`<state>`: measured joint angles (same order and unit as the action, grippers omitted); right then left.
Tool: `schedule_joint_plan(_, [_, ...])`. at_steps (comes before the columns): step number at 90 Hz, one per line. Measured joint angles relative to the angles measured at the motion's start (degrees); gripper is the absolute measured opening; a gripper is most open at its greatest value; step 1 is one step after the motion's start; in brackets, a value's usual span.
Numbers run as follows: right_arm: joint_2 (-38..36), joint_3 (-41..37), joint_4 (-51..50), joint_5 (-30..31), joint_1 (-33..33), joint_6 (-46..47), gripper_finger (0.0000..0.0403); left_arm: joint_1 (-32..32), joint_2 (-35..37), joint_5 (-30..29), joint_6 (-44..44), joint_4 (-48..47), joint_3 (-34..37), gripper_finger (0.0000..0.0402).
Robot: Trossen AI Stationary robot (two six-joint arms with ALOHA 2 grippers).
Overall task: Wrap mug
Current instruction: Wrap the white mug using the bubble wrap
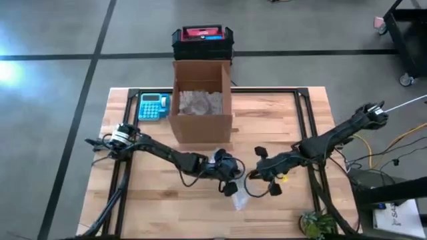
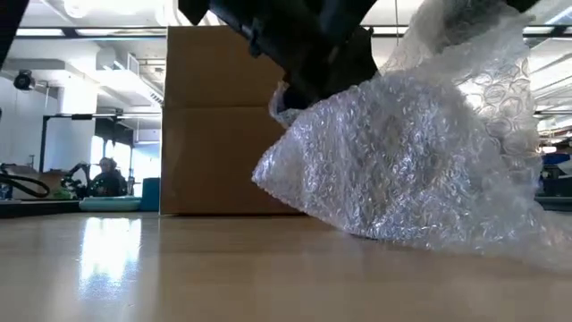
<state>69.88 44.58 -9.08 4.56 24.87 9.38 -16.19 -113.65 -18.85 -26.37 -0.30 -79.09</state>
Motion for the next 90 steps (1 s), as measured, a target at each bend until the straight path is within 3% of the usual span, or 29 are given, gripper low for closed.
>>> schedule_joint_plan(25, [14.31,2.19,1.95,3.36,-0.22,-0.28,0.0008,0.01,0.25,1.04,-0.59,1.5,-0.88,0.0])
schedule_joint_plan(40, [17.33,6.72,-0.75,3.42,-0.27,-1.86,0.0008,0.1,1.31,4.94,0.47,-3.27,-4.94,0.0])
schedule_joint_plan(65, [19.08,9.16,-4.71,3.58,-1.53,-3.39,0.0008,-0.76,5.55,3.92,-1.95,-35.27,-17.84,0.0])
schedule_joint_plan(82, [19.08,9.12,-5.15,3.61,-1.64,-2.94,0.0008,-3.98,7.44,-9.71,-9.24,-51.21,-19.81,0.0])
schedule_joint_plan(90, [19.07,9.13,-5.22,3.61,-1.67,-2.96,0.0008,-5.65,7.85,-12.48,-15.65,-56.55,-18.53,0.0])
